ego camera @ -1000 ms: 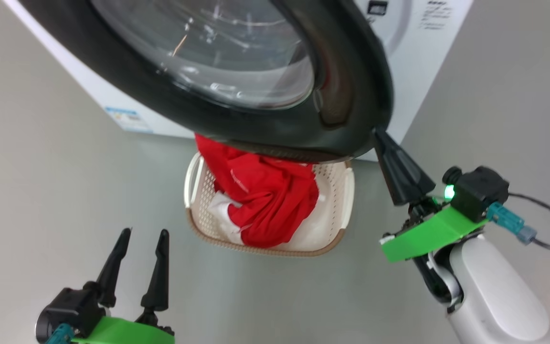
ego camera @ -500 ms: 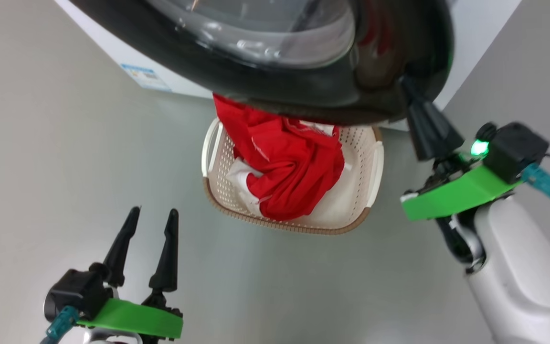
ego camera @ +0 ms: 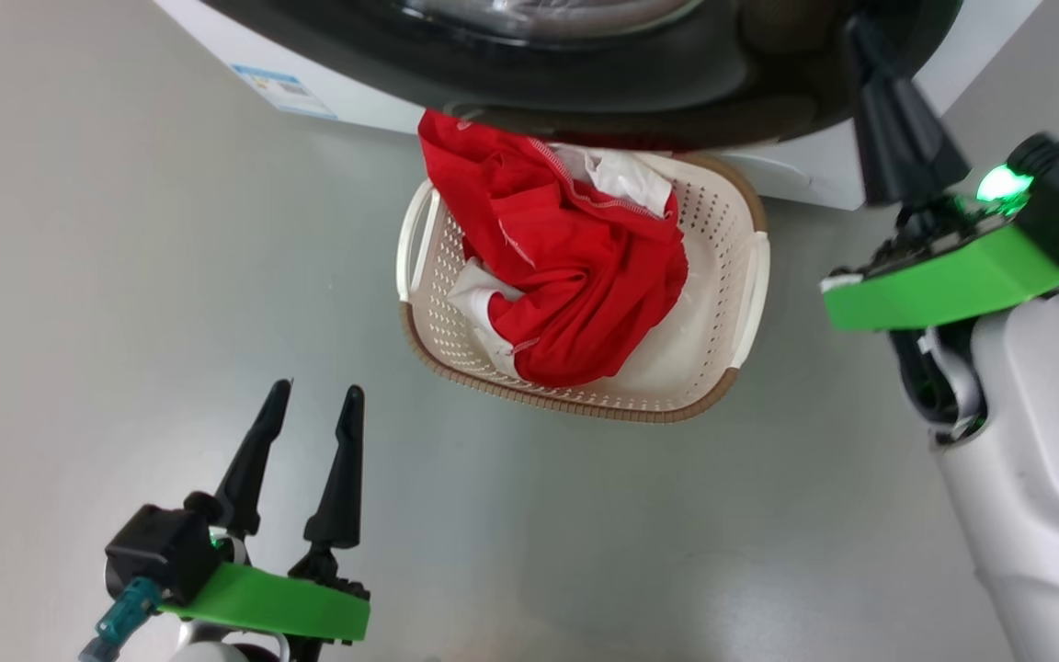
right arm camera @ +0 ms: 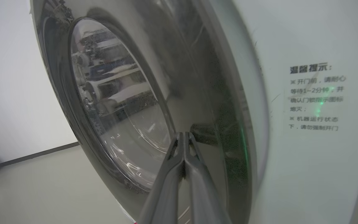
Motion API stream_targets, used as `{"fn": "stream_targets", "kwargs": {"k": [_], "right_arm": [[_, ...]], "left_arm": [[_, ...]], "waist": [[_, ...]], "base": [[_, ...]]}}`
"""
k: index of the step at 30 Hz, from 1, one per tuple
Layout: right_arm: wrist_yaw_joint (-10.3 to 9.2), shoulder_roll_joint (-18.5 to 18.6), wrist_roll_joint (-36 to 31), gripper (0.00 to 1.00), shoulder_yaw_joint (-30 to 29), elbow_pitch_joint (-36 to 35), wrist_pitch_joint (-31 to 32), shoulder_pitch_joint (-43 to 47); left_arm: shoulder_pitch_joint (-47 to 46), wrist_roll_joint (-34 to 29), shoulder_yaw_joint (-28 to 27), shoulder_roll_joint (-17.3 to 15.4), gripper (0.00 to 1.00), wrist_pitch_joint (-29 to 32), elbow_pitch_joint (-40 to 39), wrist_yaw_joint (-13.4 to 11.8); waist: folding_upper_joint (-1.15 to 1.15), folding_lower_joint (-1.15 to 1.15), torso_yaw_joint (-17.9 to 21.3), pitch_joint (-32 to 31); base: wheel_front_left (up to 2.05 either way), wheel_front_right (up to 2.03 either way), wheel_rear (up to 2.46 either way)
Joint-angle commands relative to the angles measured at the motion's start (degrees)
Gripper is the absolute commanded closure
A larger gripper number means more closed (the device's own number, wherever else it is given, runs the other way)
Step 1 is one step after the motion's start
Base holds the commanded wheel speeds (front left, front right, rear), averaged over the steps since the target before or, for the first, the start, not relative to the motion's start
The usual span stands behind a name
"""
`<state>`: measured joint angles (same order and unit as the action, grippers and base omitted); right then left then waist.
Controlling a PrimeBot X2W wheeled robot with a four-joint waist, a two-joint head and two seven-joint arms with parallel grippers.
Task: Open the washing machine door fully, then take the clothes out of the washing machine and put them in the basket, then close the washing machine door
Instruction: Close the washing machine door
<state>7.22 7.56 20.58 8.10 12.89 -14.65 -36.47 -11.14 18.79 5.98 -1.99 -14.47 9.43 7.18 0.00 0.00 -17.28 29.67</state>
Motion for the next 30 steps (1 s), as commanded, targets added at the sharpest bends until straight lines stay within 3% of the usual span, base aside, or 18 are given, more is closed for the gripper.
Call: {"fn": "stream_targets", "kwargs": {"k": [1,16,27,30], "right_arm": [[0.26,-0.44,-0.43,1.00,-0.06,-1.71,-0.35,-1.31],[0.26,-1.67,-0.52,1.00,-3.98,-2.51,-0.35,-5.04],[0.26,-2.38,-0.41,1.00,-1.46,-1.61,-0.35,-1.60],[0.26,-2.44,-0.24,0.79,-0.64,-1.25,-0.35,0.44]], "left_arm": [[-0.94,0.42,-1.54,-0.89,0.00,-0.52,-1.68,0.31],[-1.86,1.14,0.10,-0.89,0.00,-0.52,-2.26,0.31],[-2.19,0.61,-0.30,-0.89,0.00,-0.52,-1.54,0.31],[-2.08,0.15,-0.70,-0.89,0.00,-0.52,-1.28,0.31]], "waist": [[0.00,0.00,-0.47,0.65],[0.00,0.00,-1.53,2.86],[0.00,0.00,-0.43,0.72],[0.00,0.00,0.27,-0.61]], "base": [[0.00,0.00,0.00],[0.00,0.00,0.00],[0.00,0.00,0.00],[0.00,0.00,0.00]]}}
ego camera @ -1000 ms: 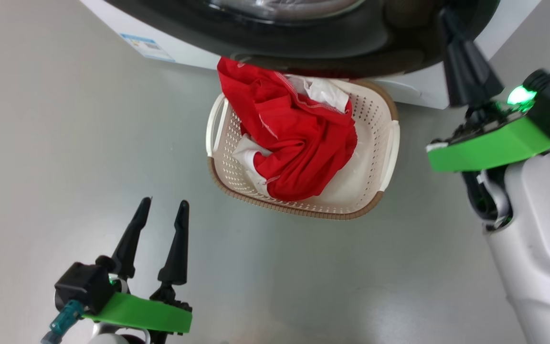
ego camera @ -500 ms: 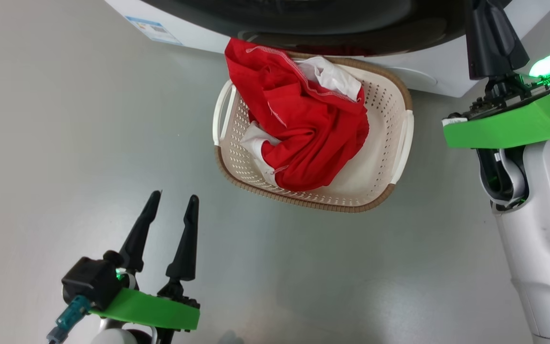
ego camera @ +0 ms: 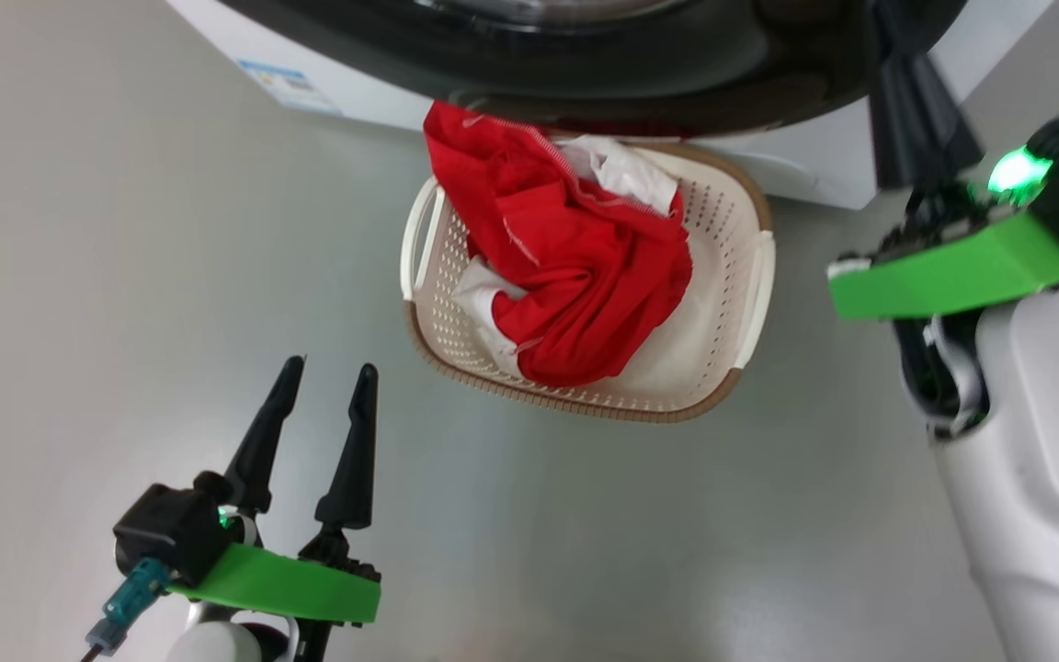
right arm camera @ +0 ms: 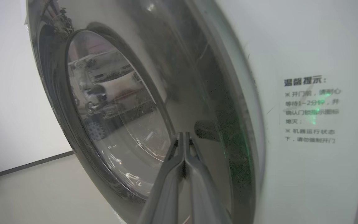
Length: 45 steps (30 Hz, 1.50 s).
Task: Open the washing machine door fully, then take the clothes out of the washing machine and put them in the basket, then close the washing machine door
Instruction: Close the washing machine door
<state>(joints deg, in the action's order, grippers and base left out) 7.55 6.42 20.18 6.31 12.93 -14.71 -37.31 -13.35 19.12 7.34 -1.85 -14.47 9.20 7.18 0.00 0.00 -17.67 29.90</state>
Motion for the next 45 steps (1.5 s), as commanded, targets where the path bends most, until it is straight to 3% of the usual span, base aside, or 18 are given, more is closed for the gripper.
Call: {"fn": "stream_targets", "kwargs": {"k": [1,3,5,6,45], "right_arm": [[-0.06,-1.36,0.27,0.69,1.22,-1.14,-0.29,1.98],[-0.06,-1.53,0.46,0.51,1.50,-0.95,-0.29,3.37],[-0.06,-1.74,0.65,0.12,1.63,-0.76,-0.29,4.83],[-0.06,-1.86,0.71,0.00,1.70,-0.69,-0.29,5.57],[-0.06,-3.36,1.75,0.00,-0.84,0.29,-0.29,31.13]], "left_arm": [[0.21,-0.34,-2.20,-1.03,0.00,-0.52,-0.96,0.31],[0.47,-0.68,-2.47,-1.03,0.00,-0.52,-0.75,0.31],[0.78,-1.05,-2.67,-1.03,0.00,-0.52,-0.56,0.31],[0.95,-1.22,-2.77,-1.03,0.00,-0.52,-0.47,0.31],[8.85,-3.84,-6.49,-3.66,0.00,-0.52,0.91,0.31]], "waist": [[0.00,0.00,0.93,-1.30],[0.00,0.00,1.53,-2.28],[0.00,0.00,2.15,-3.29],[0.00,0.00,2.44,-3.78],[0.00,0.00,12.83,-18.45]], "base": [[0.00,0.00,0.00],[0.00,0.00,0.00],[0.00,0.00,0.00],[0.00,0.00,0.00],[0.00,0.00,0.00]]}}
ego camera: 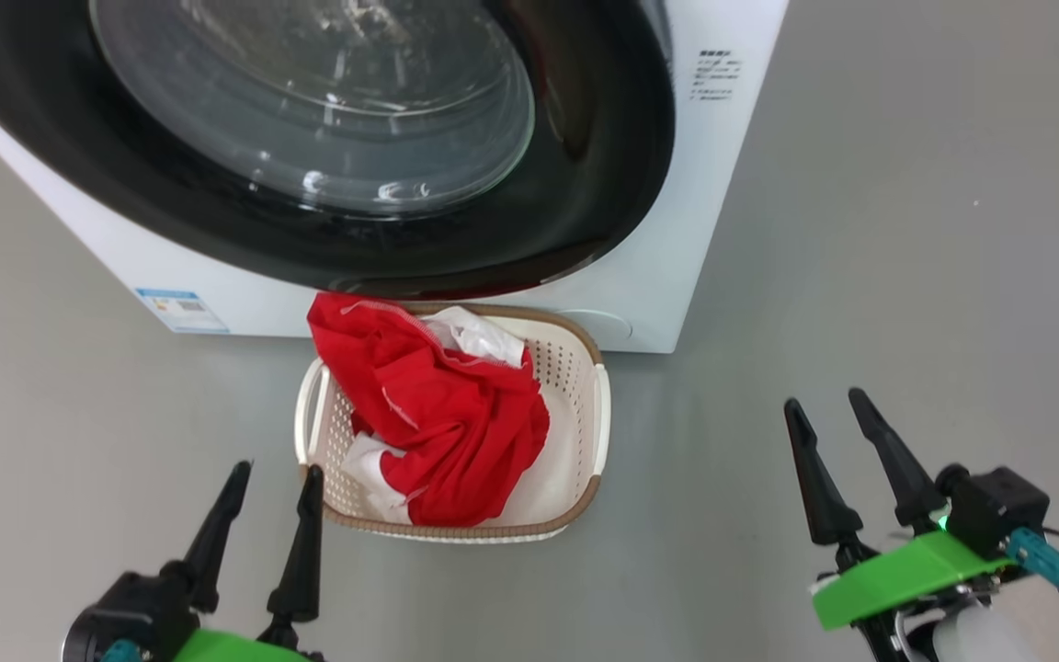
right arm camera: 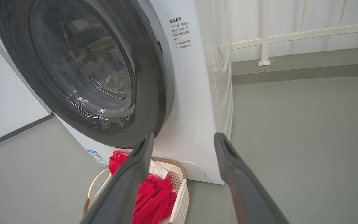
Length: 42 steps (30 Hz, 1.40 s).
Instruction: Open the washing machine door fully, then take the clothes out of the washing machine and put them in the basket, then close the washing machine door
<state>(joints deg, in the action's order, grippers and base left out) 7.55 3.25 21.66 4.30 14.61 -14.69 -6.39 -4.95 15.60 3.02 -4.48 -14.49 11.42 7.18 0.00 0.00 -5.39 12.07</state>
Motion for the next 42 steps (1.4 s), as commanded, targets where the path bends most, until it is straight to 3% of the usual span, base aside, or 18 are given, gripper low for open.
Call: {"fn": "stream_targets", "kwargs": {"k": [1,20,41,42], "right_arm": [[-0.06,-0.18,0.24,0.00,0.94,-1.42,-0.31,0.70],[-0.06,-0.28,0.00,0.00,-2.94,-2.99,-0.31,6.21],[-0.06,-0.36,0.28,0.00,-3.37,-3.17,-0.31,6.88],[-0.06,-0.36,0.30,1.00,-3.34,-3.13,-0.31,6.89]], "left_arm": [[0.67,-0.42,-2.29,-1.02,0.00,-0.51,-1.35,0.31],[2.88,-1.10,-4.94,-0.44,0.00,-0.51,-2.28,0.31],[3.23,0.35,-5.12,-0.37,0.00,-0.51,-2.73,0.31],[3.26,0.46,-5.13,-0.34,1.00,-0.51,-2.86,0.31]], "waist": [[0.00,0.00,0.71,-0.88],[0.00,0.00,2.65,-2.52],[0.00,0.00,2.57,-2.59],[0.00,0.00,2.56,-2.63]], "base": [[0.00,0.00,0.00],[0.00,0.00,0.00],[0.00,0.00,0.00],[0.00,0.00,0.00]]}}
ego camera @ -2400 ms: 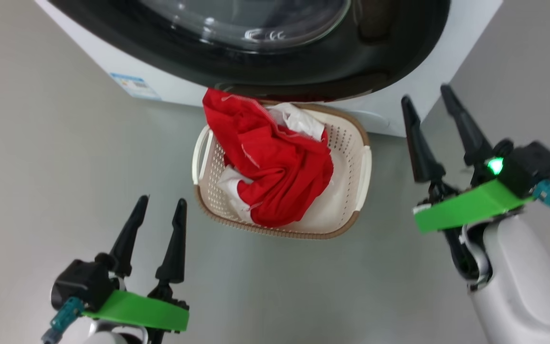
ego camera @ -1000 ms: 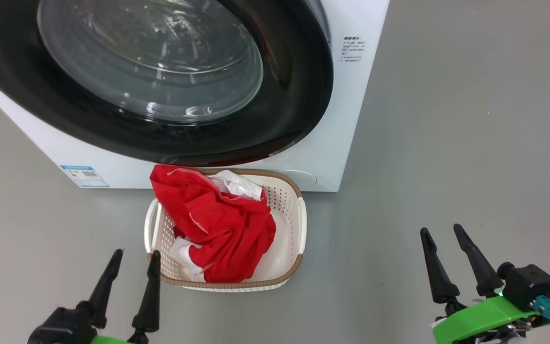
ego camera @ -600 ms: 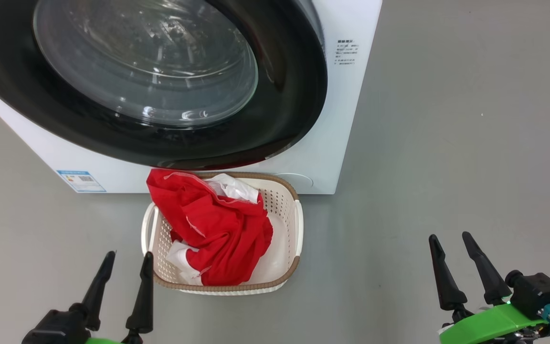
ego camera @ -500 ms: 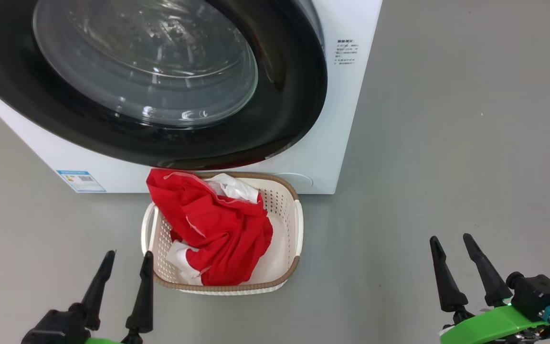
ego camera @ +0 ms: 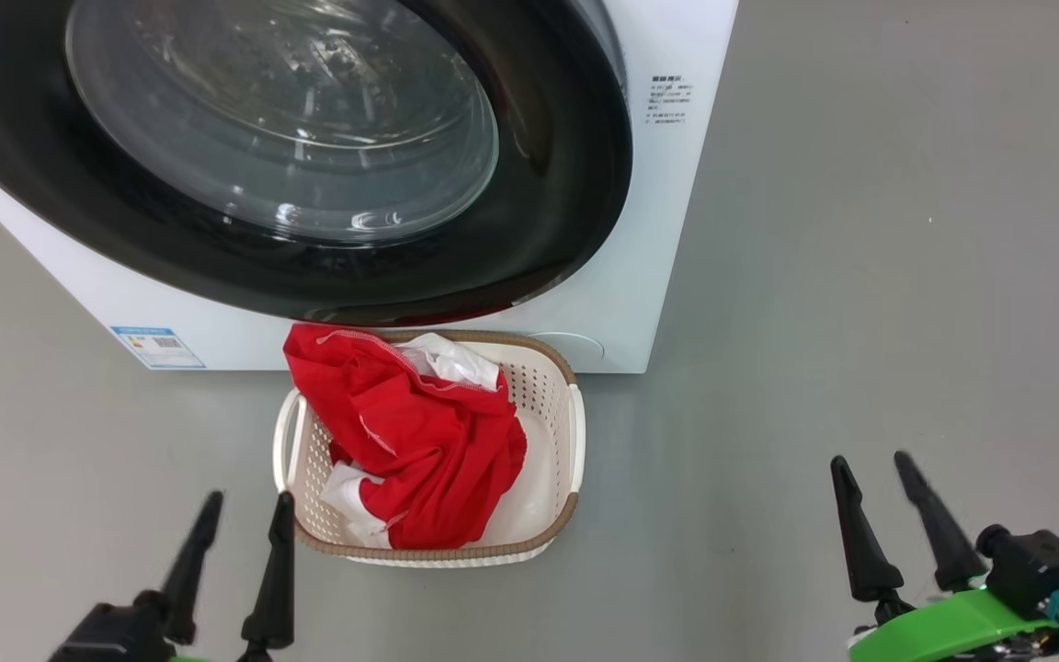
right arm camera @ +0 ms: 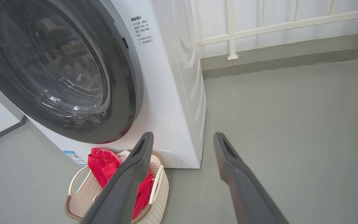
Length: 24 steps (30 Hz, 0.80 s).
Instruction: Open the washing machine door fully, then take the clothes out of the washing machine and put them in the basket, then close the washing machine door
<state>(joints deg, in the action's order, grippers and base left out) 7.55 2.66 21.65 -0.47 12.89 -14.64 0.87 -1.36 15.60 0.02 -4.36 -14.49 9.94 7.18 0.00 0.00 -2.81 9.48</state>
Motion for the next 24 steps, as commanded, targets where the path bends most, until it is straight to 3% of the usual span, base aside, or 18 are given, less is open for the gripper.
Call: {"fn": "stream_targets", "kwargs": {"k": [1,8,12,16,24], "right_arm": [[0.00,-0.02,0.02,1.00,0.02,0.18,0.00,0.02],[0.00,-0.58,1.79,1.00,0.11,2.82,0.33,0.16],[0.00,-0.36,4.24,1.00,0.16,2.69,0.83,0.07],[-0.01,-0.16,6.70,1.00,0.21,2.82,1.33,-0.26],[-0.01,0.19,11.56,1.00,0.23,2.83,2.36,-0.87]], "left_arm": [[0.01,0.17,0.05,0.02,1.00,0.03,0.16,-0.02],[0.39,2.03,0.50,0.80,1.00,0.71,2.89,-0.07],[0.37,4.66,0.46,0.65,1.00,1.20,2.83,-0.08],[0.15,7.29,0.45,0.52,1.00,1.70,3.01,-0.11],[-0.33,12.50,0.37,0.28,1.00,2.74,3.31,-0.05]], "waist": [[0.00,0.00,-0.01,-0.02],[0.00,0.01,0.04,-0.09],[0.00,0.13,0.15,-0.64],[0.00,0.01,0.24,-0.87],[0.00,0.00,0.42,-1.43]], "base": [[0.00,0.00,0.00],[0.00,0.00,0.00],[0.00,0.00,0.00],[0.00,0.00,0.00],[0.00,0.00,0.00]]}}
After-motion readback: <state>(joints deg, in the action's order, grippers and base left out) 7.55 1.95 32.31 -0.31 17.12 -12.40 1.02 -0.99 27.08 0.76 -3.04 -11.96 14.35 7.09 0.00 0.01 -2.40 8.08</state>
